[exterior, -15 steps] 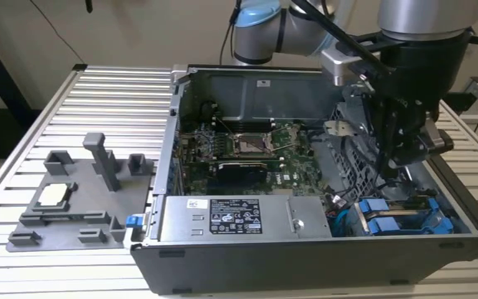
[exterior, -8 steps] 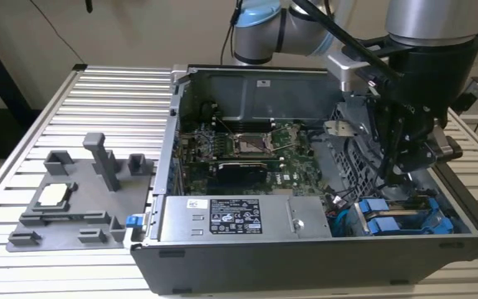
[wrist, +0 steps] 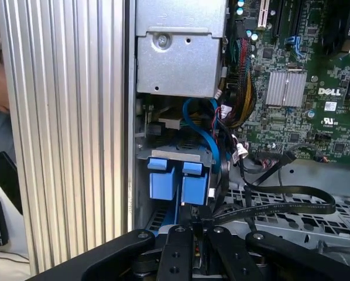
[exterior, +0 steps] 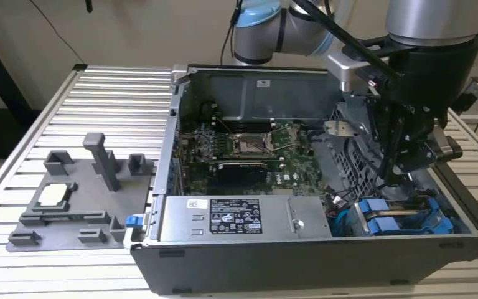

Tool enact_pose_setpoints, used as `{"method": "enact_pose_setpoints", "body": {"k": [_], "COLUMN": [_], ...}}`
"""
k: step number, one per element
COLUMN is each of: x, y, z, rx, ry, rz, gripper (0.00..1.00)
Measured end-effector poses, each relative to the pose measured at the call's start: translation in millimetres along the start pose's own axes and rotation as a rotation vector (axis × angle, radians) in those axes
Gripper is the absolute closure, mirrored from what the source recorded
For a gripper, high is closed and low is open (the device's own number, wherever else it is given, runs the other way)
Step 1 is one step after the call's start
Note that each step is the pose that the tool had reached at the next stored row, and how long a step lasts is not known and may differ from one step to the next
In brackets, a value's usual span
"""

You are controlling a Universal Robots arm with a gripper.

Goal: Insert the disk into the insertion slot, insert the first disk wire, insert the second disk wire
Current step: 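Insert the second disk wire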

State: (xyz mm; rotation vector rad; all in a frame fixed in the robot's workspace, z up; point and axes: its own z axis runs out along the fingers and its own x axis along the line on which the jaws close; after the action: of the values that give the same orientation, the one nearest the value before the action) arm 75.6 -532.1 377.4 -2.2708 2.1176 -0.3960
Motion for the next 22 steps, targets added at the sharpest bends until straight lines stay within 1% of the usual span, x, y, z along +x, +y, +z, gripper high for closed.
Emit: {"method": "enact_pose_setpoints", "body": {"k": [4, 5, 6, 7, 10, 12, 17, 18, 19, 20, 22], "x": [0.0, 0.1, 0.1, 0.4, 1.8, 3.9, 8.9, 10.0, 11.4, 12.9, 14.5], "y": [0.0, 0.0, 0.0, -0.1, 0.1, 0.2, 0.3, 0.4, 0.3, -0.5, -3.9], "z": [0.0, -0.2, -0.1, 0.1, 0.3, 0.7, 1.5, 1.7, 2.0, 2.4, 3.3], "rx": [-0.0004, -0.0005, 0.0001, 0.0011, 0.0039, 0.0058, 0.0105, 0.0114, 0.0119, 0.0101, -0.0014], "ry": [0.0, -0.0013, -0.0098, -0.0261, -0.0788, -0.1152, -0.2035, -0.2192, -0.23, -0.2341, -0.2356], "rz": [0.0, 0.0, 0.002, 0.005, 0.015, 0.022, 0.04, 0.043, 0.045, 0.046, 0.045], "gripper": [0.84, 0.84, 0.84, 0.84, 0.84, 0.84, 0.84, 0.84, 0.84, 0.84, 0.84]}}
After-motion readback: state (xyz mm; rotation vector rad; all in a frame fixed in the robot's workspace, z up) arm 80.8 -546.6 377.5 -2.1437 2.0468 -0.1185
